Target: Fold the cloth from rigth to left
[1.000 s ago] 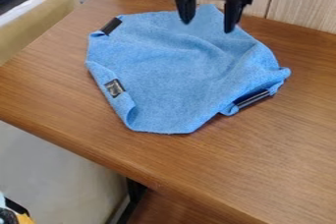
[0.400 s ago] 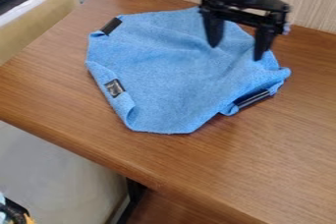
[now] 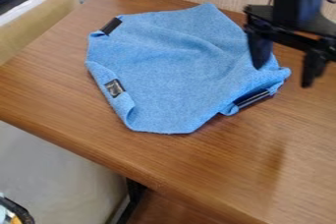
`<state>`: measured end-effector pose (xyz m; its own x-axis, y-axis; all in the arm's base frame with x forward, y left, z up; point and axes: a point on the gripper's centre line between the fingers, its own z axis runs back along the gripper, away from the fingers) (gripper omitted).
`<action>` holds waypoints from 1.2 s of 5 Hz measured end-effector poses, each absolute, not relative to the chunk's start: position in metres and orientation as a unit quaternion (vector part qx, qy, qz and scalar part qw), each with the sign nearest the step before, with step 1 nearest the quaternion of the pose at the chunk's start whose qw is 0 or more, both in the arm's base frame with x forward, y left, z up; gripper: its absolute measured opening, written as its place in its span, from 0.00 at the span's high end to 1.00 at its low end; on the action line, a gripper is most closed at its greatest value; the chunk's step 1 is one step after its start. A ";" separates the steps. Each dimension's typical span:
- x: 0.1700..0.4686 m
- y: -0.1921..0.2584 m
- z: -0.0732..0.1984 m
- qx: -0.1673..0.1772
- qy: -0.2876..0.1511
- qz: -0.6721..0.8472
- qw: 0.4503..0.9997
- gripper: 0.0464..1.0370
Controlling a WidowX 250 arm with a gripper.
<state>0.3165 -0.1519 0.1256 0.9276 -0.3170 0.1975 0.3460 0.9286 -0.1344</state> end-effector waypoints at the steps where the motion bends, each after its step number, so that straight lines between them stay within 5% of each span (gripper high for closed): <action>1: 0.313 -0.166 0.110 -0.085 -0.066 -0.197 0.974 0.04; 3: 0.319 -0.162 0.082 -0.086 -0.033 -0.192 0.977 0.04; 6: 0.326 -0.129 0.079 -0.042 -0.017 -0.147 0.988 0.04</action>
<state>0.3258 -0.1289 0.0788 0.9560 -0.2895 0.0468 0.2924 0.9530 -0.0788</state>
